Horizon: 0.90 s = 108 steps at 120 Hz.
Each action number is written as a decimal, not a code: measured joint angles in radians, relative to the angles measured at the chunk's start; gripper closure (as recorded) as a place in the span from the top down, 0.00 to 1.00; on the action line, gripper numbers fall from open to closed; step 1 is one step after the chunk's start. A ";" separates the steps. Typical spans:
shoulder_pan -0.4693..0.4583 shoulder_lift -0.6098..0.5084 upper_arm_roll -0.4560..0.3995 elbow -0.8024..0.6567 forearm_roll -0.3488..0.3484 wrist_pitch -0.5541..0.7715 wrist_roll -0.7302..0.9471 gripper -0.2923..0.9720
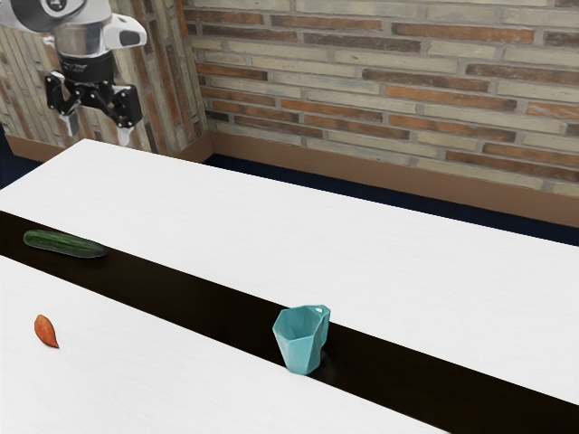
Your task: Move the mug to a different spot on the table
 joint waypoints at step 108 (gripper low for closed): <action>-0.322 0.293 -0.117 -0.175 -0.087 0.325 -0.069 0.77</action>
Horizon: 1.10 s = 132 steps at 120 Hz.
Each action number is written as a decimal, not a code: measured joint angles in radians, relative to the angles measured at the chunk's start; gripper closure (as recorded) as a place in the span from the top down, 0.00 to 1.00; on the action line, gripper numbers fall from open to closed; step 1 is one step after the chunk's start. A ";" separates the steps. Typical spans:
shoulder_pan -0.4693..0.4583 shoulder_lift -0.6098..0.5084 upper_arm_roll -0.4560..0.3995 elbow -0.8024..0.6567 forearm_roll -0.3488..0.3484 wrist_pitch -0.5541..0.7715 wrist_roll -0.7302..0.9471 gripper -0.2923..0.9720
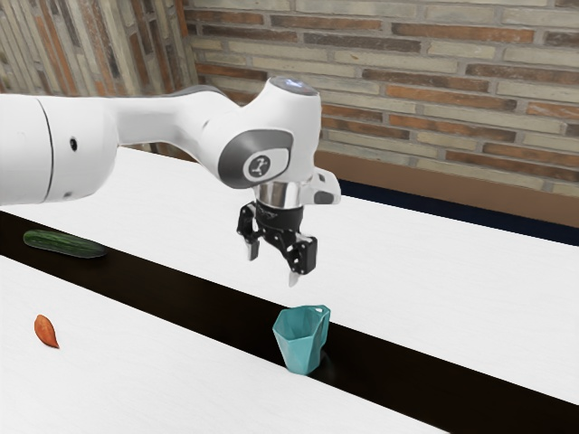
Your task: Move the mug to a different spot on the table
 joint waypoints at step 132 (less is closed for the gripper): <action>0.024 0.217 -0.079 -0.001 -0.018 0.323 0.152 0.77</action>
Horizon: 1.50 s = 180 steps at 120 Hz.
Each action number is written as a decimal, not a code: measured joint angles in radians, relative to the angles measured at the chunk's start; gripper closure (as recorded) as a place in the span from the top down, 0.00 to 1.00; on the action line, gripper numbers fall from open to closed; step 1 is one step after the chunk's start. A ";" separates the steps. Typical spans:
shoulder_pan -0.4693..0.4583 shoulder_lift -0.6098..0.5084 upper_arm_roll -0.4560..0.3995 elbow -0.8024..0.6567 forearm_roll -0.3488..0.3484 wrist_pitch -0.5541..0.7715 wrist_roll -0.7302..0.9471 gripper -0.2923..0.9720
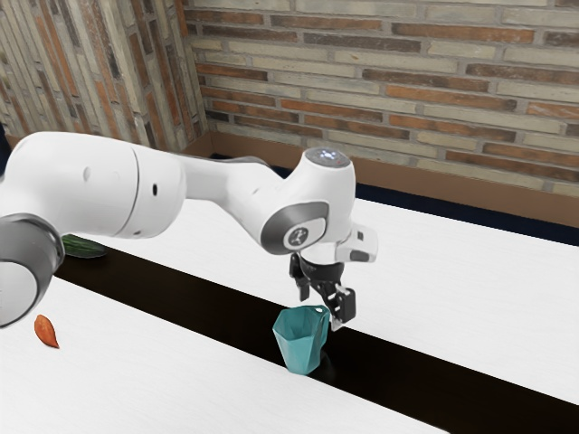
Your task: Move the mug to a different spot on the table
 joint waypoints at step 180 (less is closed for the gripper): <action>0.024 0.056 -0.014 -0.010 0.021 0.054 0.054 0.45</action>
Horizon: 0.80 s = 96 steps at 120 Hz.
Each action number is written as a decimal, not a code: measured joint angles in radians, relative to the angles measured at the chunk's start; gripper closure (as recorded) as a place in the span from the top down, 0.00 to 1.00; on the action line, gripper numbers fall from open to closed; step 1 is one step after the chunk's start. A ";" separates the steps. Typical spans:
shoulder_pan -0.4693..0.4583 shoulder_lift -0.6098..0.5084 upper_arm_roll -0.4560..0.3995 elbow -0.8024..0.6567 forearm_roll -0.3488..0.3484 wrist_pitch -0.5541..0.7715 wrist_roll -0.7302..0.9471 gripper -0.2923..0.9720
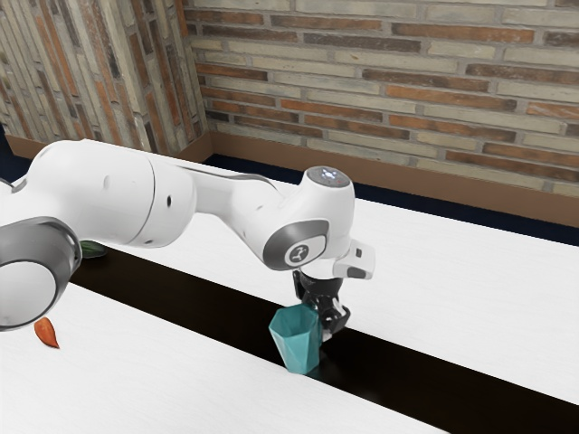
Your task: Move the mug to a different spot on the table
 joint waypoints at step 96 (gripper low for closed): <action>0.046 0.083 -0.003 0.211 0.018 -0.385 -0.042 0.20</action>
